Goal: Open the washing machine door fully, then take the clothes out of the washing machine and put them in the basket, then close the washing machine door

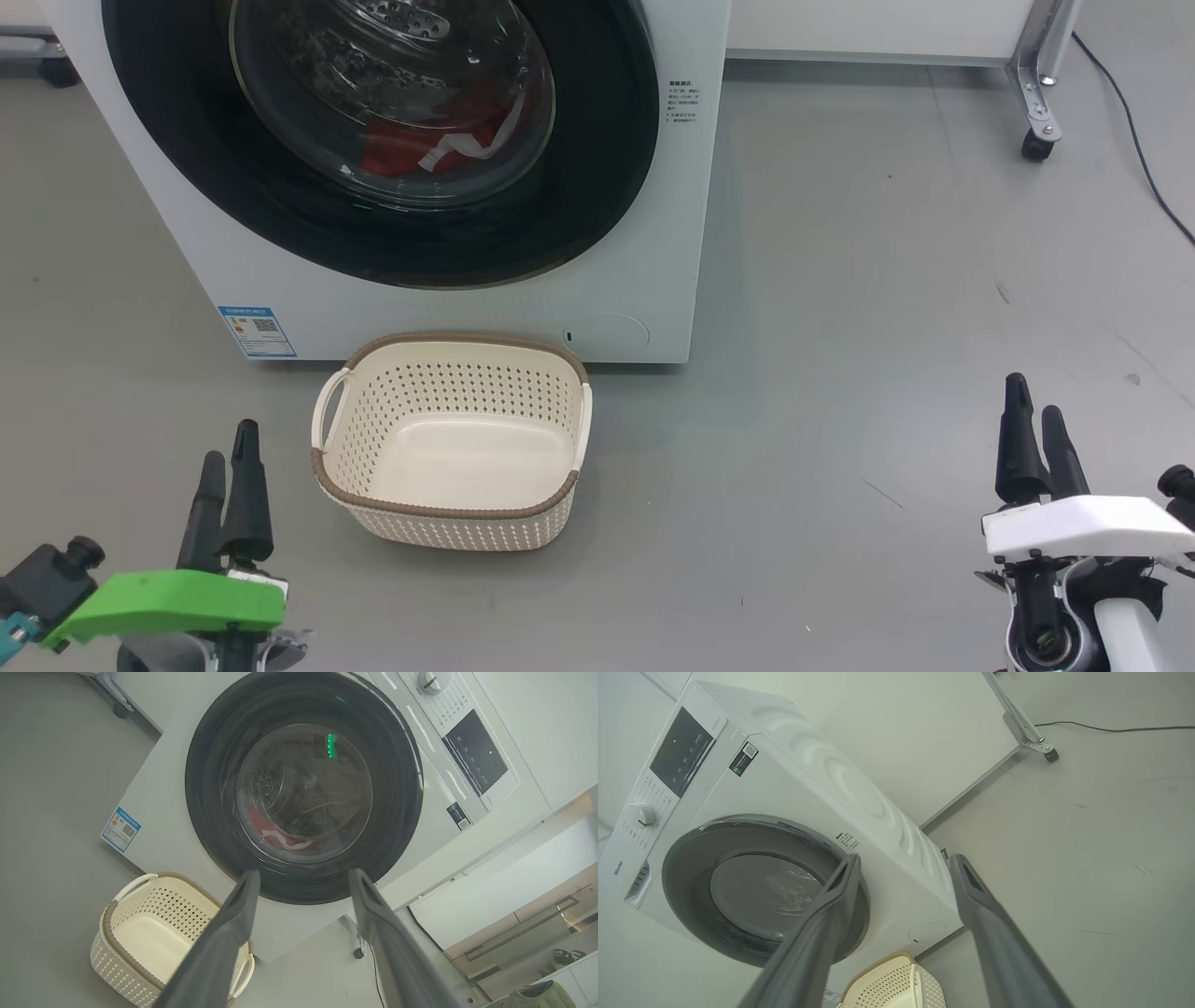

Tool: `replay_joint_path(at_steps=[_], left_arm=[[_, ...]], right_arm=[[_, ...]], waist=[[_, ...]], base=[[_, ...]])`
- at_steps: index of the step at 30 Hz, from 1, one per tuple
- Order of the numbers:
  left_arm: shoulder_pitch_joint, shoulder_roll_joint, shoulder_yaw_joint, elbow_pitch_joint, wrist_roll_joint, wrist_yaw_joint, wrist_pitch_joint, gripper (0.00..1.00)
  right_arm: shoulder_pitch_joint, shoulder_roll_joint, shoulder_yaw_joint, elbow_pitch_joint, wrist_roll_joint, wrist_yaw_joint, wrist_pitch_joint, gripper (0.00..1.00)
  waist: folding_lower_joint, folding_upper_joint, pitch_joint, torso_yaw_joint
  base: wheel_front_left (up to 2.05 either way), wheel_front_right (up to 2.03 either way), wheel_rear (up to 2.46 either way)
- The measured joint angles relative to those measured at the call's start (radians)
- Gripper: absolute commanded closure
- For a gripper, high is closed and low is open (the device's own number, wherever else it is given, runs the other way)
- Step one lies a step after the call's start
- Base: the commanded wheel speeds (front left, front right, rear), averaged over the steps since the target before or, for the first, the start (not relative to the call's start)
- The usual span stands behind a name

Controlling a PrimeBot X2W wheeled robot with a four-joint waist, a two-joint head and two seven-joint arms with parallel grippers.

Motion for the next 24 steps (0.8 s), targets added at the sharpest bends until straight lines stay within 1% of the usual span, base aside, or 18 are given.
replay_joint_path(at_steps=[8, 13, 14, 17, 18, 24], left_arm=[[0.007, 0.011, -0.028, -0.004, 0.169, 0.000, -0.025, 0.00], [0.022, 0.015, -0.048, 0.005, 0.278, 0.000, -0.043, 0.00], [0.024, 0.016, -0.053, 0.007, 0.302, 0.000, -0.044, 0.00], [0.028, 0.016, -0.061, 0.009, 0.362, 0.000, -0.053, 0.00], [0.028, 0.016, -0.062, 0.009, 0.375, 0.000, -0.058, 0.00], [0.031, 0.016, -0.082, 0.010, 0.497, 0.003, -0.079, 0.00]], right_arm=[[0.000, -0.004, 0.038, -0.003, -0.141, -0.021, -0.028, 0.00], [0.002, -0.024, 0.074, 0.005, -0.253, -0.030, -0.045, 0.00], [0.002, -0.025, 0.077, 0.006, -0.266, -0.037, -0.049, 0.00], [0.002, -0.025, 0.093, 0.012, -0.310, -0.040, -0.059, 0.00], [0.002, -0.025, 0.100, 0.014, -0.324, -0.047, -0.060, 0.00], [0.003, -0.025, 0.134, 0.025, -0.413, -0.060, -0.079, 0.00]], waist=[[0.0000, 0.0000, -0.002, -0.003], [0.0000, 0.0000, -0.005, -0.005], [0.0000, 0.0000, -0.005, -0.005], [0.0000, 0.0000, -0.007, -0.007], [0.0000, 0.0000, -0.007, -0.007], [0.0000, 0.0000, -0.006, -0.009]], base=[[0.00, 0.00, 0.00], [0.00, 0.00, 0.00], [0.00, 0.00, 0.00], [0.00, 0.00, 0.00], [0.00, 0.00, 0.00], [0.00, 0.00, 0.00]])
